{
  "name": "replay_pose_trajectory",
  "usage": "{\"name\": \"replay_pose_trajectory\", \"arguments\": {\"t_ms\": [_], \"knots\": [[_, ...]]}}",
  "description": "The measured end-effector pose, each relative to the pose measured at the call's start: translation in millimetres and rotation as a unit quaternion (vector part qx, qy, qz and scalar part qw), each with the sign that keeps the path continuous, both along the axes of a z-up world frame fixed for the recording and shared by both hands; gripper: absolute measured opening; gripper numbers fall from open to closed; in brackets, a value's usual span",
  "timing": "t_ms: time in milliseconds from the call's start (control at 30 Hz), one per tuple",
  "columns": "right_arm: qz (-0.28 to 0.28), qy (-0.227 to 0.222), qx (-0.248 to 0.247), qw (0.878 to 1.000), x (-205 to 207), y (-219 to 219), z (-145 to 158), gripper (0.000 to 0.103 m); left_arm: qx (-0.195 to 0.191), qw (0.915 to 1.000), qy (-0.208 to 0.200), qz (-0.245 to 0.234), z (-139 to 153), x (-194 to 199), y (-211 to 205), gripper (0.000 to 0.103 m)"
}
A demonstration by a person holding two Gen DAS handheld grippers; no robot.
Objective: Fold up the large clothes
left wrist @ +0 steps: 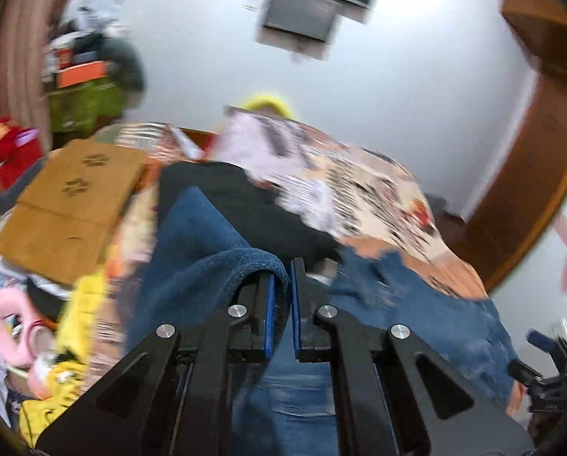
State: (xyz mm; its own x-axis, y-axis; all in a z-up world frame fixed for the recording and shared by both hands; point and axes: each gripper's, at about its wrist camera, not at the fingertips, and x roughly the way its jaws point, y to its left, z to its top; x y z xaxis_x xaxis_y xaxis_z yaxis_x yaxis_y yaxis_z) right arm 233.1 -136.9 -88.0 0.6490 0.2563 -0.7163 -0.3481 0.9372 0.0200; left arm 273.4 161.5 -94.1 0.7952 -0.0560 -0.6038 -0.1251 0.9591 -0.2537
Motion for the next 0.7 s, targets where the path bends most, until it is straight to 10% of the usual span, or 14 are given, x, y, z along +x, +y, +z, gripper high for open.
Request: {"name": "replay_pose_trajectory", "arguments": {"t_ms": [433, 700], "knots": [[0.007, 0.002, -0.029, 1.0, -19.4, -29.5, -7.4, 0.103, 0.082, 0.966, 0.2, -0.142, -125.9, 29.7, -144.7, 0.009], [-0.008, 0.013, -0.013, 1.0, -17.9, -39.0, -10.9, 0.103, 0.061, 0.9798, 0.152, -0.115, -82.7, 10.0, -110.2, 0.06]]}}
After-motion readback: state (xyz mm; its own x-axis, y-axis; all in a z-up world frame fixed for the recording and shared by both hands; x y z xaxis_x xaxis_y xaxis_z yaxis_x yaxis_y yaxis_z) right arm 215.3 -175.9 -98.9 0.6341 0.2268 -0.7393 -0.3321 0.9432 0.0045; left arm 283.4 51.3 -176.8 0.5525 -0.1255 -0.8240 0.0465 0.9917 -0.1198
